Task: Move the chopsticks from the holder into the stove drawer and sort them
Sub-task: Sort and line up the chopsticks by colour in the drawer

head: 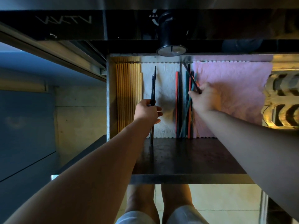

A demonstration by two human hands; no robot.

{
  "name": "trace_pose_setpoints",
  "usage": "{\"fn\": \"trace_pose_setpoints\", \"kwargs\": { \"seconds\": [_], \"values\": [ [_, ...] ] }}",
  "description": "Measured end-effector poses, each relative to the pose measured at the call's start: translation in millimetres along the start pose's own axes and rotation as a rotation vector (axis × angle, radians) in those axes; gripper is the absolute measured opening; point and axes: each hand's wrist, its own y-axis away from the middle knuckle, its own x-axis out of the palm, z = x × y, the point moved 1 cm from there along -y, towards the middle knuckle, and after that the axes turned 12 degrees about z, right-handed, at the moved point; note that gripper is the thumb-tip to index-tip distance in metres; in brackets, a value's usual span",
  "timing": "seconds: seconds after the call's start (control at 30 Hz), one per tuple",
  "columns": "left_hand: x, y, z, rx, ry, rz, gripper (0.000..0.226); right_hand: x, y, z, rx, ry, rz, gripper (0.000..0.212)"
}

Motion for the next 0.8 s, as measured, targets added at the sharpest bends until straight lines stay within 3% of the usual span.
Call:
{"fn": "trace_pose_setpoints", "kwargs": {
  "seconds": [0.17, 0.5, 0.8],
  "values": [
    [3, -1, 1, -0.005, 0.003, -0.008, 0.031, 14, 4, 14, -0.088, -0.011, 0.060, 0.017],
    [2, -4, -4, 0.000, -0.026, -0.018, 0.027, 28, -5, 32, 0.050, 0.156, 0.109, 0.031],
    [2, 1, -5, 0.009, -0.007, -0.005, 0.031, 11, -6, 24, 0.042, 0.040, 0.111, 0.029]
  ]
}}
